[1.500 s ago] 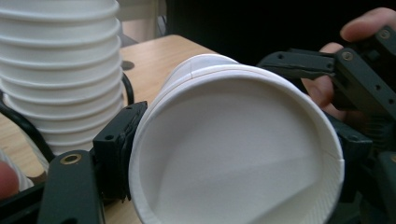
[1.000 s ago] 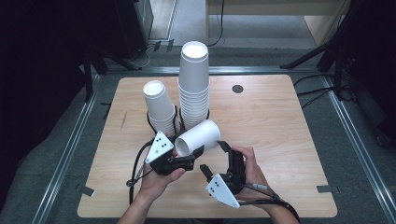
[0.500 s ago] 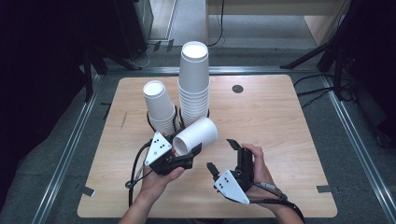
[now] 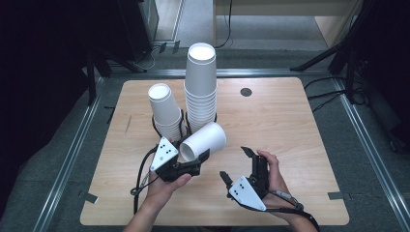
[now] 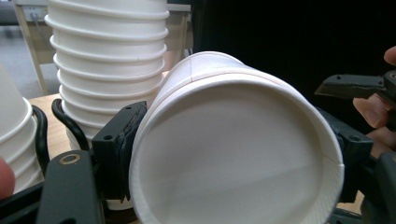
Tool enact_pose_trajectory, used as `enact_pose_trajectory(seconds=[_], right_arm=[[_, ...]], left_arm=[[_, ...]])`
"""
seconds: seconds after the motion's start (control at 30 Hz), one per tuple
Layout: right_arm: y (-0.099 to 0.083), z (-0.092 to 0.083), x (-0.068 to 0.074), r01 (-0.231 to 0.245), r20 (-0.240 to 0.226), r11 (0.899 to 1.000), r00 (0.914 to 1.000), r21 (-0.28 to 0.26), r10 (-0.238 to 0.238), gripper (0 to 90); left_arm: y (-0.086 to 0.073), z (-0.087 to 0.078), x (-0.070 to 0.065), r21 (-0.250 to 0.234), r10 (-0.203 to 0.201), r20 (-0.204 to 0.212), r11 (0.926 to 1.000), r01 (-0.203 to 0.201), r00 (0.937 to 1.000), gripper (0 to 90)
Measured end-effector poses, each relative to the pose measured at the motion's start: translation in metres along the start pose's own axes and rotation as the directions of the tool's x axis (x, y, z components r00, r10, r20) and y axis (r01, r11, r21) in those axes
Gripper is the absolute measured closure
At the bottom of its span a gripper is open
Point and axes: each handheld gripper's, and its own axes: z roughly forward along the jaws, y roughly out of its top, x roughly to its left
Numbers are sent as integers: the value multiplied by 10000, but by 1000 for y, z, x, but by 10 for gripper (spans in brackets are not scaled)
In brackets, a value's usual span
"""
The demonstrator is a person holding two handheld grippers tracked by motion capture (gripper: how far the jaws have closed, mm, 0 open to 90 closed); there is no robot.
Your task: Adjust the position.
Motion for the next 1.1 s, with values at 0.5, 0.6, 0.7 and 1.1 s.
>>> enact_pose_trajectory(seconds=[0.5, 0.6, 0.7, 1.1], right_arm=[[-4, -5, -5, -1565, -453, 9875, 9868, -206, 1555, 44], [-6, -6, -4, -2004, -636, 9796, 9779, -173, 1990, 43], [-10, -5, -3, -2324, -687, 9726, 9703, 10, 2319, 44], [-8, -1, -10, -4785, -723, 8775, 8745, 318, 4795, 63]], left_arm=[[-6, 1, 4, -395, -9, -35, 9992, 7, 10000, 231], [-7, 2, 5, -370, -97, 103, 9993, 101, 9999, 232], [-8, 3, 5, -433, -105, 90, 9990, 109, 9999, 234], [-12, 5, 5, -982, -127, -36, 9951, 123, 9999, 232]])
